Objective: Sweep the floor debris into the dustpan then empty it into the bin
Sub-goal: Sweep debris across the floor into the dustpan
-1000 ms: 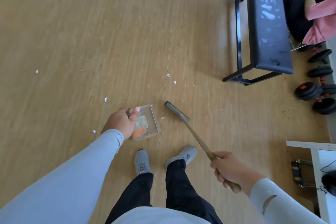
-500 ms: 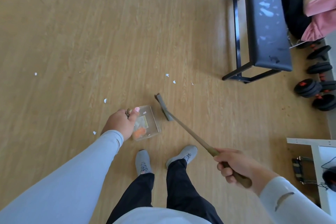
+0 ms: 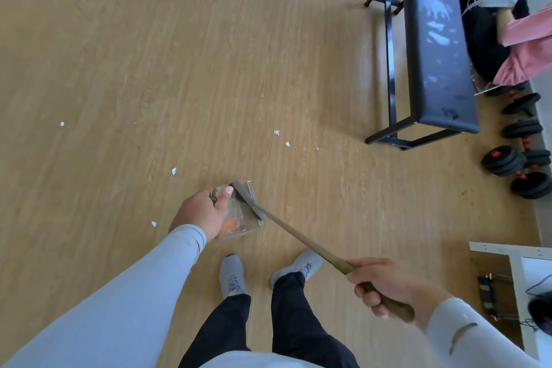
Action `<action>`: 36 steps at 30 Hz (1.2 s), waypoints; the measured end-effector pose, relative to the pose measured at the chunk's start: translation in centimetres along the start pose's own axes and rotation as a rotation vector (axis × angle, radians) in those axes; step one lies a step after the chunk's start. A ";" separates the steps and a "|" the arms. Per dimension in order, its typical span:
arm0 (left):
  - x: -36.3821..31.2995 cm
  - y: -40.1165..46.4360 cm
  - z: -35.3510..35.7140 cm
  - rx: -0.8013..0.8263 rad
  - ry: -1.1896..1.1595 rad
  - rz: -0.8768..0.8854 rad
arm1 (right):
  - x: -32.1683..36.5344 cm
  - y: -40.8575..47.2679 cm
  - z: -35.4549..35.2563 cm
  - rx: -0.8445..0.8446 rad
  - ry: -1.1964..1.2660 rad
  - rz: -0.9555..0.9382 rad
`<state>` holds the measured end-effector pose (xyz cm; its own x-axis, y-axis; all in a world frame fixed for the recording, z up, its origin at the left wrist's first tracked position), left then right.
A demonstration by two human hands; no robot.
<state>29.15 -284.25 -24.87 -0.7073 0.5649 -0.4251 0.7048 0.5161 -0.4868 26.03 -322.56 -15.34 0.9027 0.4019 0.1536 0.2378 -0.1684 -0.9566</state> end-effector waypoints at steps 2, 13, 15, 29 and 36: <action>-0.1 -0.2 -0.2 0.010 -0.003 -0.006 | 0.1 -1.1 -1.4 -0.006 0.030 0.007; -4.0 -0.4 -3.6 0.017 -0.107 0.018 | 2.8 -3.6 -6.9 -0.190 0.152 -0.066; -5.7 0.3 -3.6 0.009 -0.111 0.042 | 3.2 -2.6 -8.3 -0.224 0.230 -0.075; -19.7 8.0 2.2 -0.051 -0.077 -0.007 | 14.0 10.1 -21.7 -0.365 0.318 -0.005; -21.5 10.6 5.2 -0.127 -0.055 -0.108 | 20.1 14.7 -21.3 -0.306 -0.071 -0.029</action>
<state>51.51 -294.27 -24.88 -0.7787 0.4676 -0.4183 0.6235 0.6513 -0.4326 55.27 -336.14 -21.07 0.8696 0.4700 0.1516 0.3694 -0.4153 -0.8313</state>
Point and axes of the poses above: each hand's wrist, its own y-axis towards the middle knuckle, its own z-axis out of the palm, x = y × z, the point moved 6 cm from there along y, towards the middle knuckle, and after that the axes turned 9 degrees about -x, right-handed, at the moved point
